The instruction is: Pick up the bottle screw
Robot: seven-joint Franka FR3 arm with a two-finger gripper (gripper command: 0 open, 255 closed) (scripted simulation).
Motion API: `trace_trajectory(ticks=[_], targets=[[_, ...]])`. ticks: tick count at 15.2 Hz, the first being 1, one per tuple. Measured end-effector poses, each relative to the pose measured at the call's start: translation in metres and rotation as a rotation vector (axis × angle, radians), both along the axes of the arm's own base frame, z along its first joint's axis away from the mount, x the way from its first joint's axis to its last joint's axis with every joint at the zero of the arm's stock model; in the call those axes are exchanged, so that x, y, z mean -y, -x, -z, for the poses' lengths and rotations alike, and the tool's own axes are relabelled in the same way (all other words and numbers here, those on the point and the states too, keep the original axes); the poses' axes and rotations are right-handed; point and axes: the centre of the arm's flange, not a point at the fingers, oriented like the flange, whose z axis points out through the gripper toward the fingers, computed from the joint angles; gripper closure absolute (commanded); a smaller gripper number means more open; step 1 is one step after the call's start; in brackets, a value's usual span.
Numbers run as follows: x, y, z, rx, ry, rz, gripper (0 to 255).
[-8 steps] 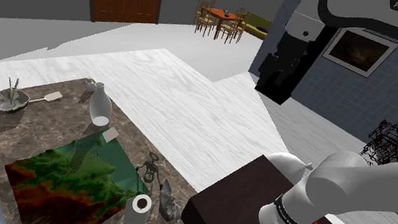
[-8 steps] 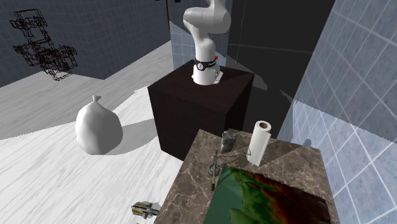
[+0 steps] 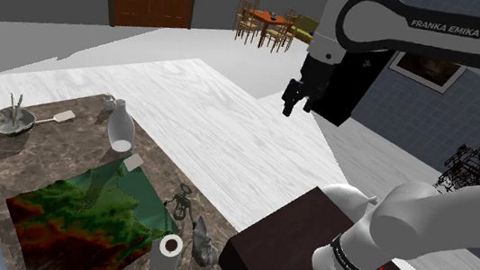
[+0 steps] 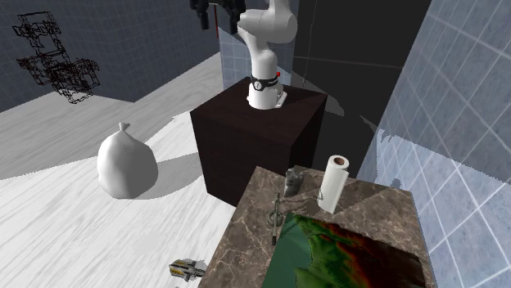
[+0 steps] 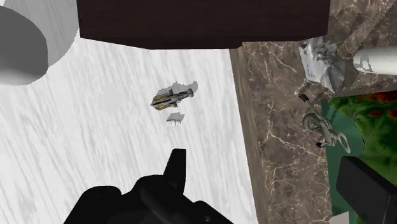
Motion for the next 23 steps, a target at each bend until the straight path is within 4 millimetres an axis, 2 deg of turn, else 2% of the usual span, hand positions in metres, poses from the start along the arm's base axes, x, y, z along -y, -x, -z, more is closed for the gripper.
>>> trace_trajectory(ticks=[5, 15, 23], targets=[[-0.029, -0.034, 0.047, -0.040, 0.006, -0.057, 0], [-0.100, -0.097, 0.154, -0.119, 0.015, -0.172, 0], [-0.161, -0.129, 0.241, -0.182, 0.023, -0.264, 0]])
